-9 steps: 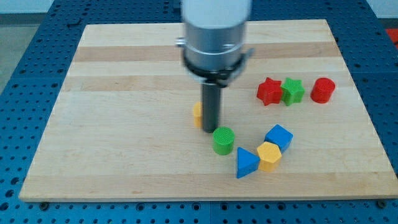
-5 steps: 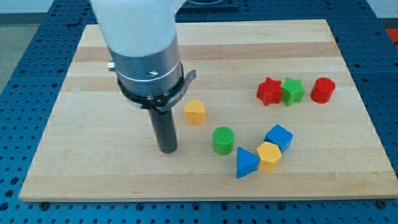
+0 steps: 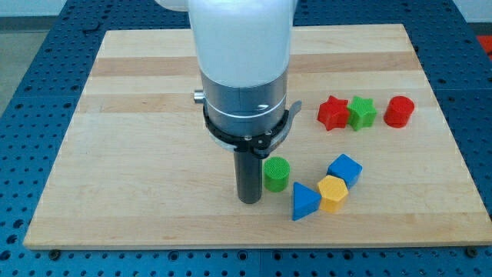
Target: Move the green circle towards center
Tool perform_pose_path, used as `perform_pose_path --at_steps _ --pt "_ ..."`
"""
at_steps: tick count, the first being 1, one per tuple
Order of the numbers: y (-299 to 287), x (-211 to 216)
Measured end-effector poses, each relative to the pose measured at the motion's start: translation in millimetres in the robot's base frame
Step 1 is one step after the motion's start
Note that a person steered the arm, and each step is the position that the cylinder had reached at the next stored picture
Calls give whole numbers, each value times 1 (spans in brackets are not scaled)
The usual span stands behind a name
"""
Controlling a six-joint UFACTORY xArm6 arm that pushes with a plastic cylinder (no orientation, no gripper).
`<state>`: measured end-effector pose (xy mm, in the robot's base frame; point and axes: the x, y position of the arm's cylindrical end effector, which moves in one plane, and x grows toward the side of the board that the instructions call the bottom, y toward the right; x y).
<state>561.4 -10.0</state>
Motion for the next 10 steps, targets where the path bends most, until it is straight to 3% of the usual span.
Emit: perform_pose_path --at_steps 4,7,10 --pt "29 -41" --pt "44 -13" --pt "64 -63"
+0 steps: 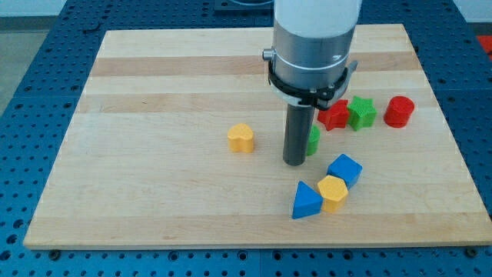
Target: Move the green circle towards center
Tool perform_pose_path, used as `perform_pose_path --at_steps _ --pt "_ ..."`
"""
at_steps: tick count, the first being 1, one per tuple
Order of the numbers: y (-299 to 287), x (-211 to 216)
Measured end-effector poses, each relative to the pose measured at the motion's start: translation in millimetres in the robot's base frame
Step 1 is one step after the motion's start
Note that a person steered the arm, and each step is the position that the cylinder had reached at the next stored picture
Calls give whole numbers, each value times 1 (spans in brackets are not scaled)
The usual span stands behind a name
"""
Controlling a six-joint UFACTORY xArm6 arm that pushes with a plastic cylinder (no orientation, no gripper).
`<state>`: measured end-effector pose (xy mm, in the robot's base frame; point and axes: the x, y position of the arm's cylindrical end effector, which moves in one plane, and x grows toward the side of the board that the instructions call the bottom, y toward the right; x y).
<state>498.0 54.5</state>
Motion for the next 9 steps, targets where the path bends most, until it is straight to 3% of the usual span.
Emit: perform_pose_path --at_steps 3,9 --pt "35 0" --pt "42 -38"
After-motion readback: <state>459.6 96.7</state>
